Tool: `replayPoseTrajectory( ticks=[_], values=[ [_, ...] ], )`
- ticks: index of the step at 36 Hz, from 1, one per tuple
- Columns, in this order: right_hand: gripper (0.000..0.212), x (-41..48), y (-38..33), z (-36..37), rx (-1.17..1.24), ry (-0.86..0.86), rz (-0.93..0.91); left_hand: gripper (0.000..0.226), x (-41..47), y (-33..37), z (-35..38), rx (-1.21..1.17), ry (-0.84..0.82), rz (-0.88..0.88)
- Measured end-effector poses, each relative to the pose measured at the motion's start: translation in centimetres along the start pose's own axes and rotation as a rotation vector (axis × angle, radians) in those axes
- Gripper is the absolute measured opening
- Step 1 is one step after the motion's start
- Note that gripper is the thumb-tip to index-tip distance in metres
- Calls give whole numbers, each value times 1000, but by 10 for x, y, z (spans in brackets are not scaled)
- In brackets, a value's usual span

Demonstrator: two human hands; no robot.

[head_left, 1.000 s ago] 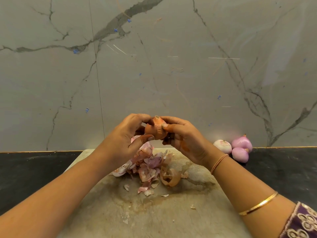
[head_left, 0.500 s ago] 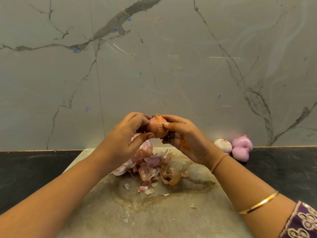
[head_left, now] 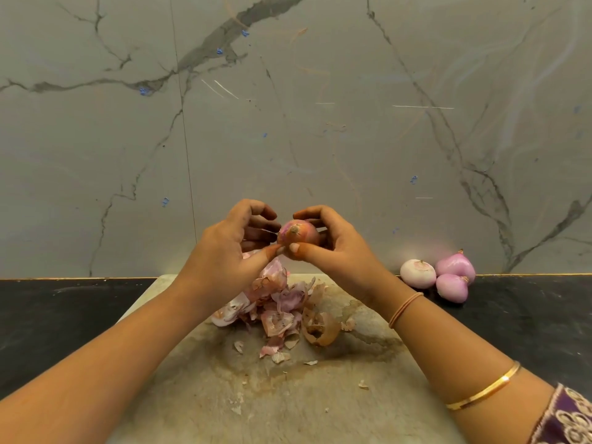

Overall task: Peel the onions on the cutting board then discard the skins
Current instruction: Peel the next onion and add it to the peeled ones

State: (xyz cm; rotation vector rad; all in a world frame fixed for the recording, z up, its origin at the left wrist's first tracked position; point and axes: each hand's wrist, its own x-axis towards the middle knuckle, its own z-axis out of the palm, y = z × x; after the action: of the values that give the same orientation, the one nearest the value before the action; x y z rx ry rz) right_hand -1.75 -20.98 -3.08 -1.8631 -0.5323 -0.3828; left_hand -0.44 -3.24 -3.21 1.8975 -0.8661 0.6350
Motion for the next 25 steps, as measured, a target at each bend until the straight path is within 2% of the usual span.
replayPoseTrajectory(
  ticks=[10,25],
  values=[
    [39,-2,-4,3,-214,90,-170,41,-1,5,2,39,133,-47],
    [43,-3,-4,6,-354,46,-266,39,-2,7,4,57,169,-137]
  ],
)
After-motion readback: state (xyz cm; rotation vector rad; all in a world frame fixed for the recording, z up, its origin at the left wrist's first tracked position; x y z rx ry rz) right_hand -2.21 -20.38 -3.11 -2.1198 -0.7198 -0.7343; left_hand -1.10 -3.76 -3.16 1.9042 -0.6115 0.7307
